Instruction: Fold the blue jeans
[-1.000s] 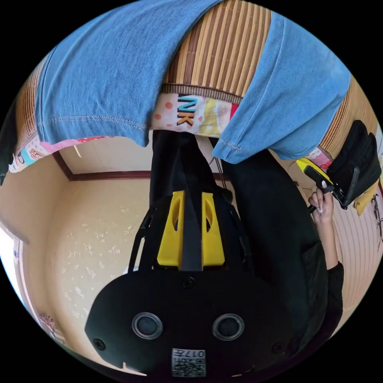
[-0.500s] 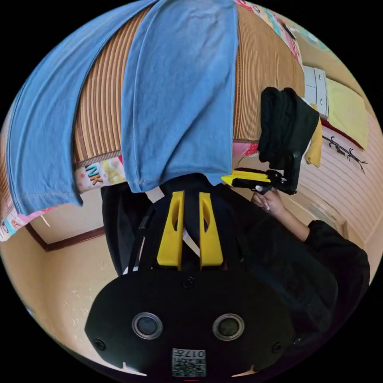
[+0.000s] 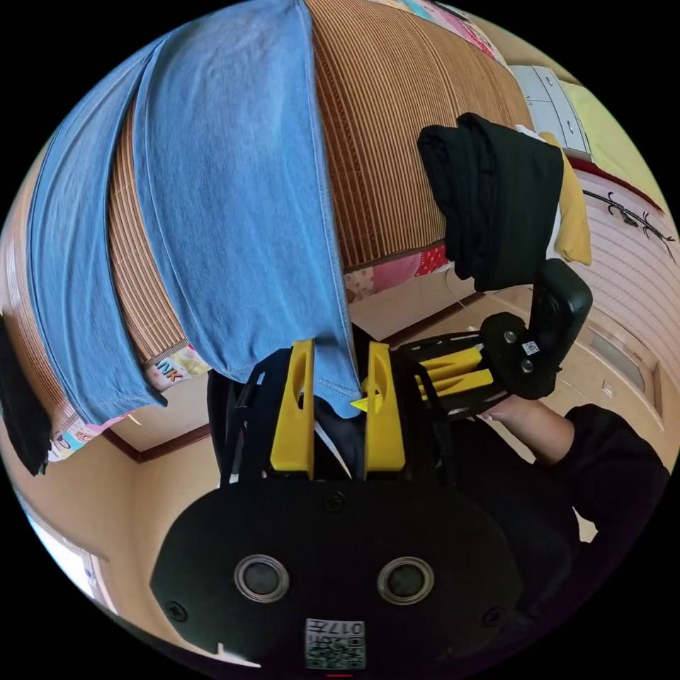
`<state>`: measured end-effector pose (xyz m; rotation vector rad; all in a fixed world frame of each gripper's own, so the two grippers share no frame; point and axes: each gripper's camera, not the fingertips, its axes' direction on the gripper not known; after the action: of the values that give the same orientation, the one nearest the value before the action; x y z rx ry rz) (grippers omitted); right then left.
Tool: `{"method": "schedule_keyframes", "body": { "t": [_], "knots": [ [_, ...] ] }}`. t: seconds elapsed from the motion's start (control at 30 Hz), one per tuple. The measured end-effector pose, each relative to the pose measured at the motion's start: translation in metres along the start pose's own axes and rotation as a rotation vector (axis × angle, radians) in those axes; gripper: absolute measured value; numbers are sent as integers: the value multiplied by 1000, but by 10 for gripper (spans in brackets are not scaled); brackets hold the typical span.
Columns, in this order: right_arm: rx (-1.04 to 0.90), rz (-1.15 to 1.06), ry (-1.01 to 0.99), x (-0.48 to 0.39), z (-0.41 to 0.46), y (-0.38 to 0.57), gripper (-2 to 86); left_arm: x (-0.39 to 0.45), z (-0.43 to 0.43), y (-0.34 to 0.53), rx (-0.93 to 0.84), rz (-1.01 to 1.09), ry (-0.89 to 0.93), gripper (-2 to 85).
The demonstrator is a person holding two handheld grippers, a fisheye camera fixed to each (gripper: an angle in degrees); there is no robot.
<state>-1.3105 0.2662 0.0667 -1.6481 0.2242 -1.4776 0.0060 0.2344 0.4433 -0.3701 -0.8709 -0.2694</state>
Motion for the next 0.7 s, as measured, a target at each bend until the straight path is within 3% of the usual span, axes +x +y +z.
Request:
{"method": "schedule_keyframes", "body": {
  "t": [0.1, 0.33, 0.6, 0.7],
  "knots": [
    [-15, 6, -63, -6, -3, -5, 29, -1, 3, 13, 32, 32, 24, 7],
    [-106, 13, -113, -4, -51, -31, 59, -19, -6, 39, 74, 29, 73, -9],
    [212, 217, -101, 60, -182, -159, 104, -54, -17, 76, 147, -77, 191, -9],
    [266, 318, -265, 103, -199, -229, 117, -67, -15, 84, 169, -122, 251, -9]
  ]
}}
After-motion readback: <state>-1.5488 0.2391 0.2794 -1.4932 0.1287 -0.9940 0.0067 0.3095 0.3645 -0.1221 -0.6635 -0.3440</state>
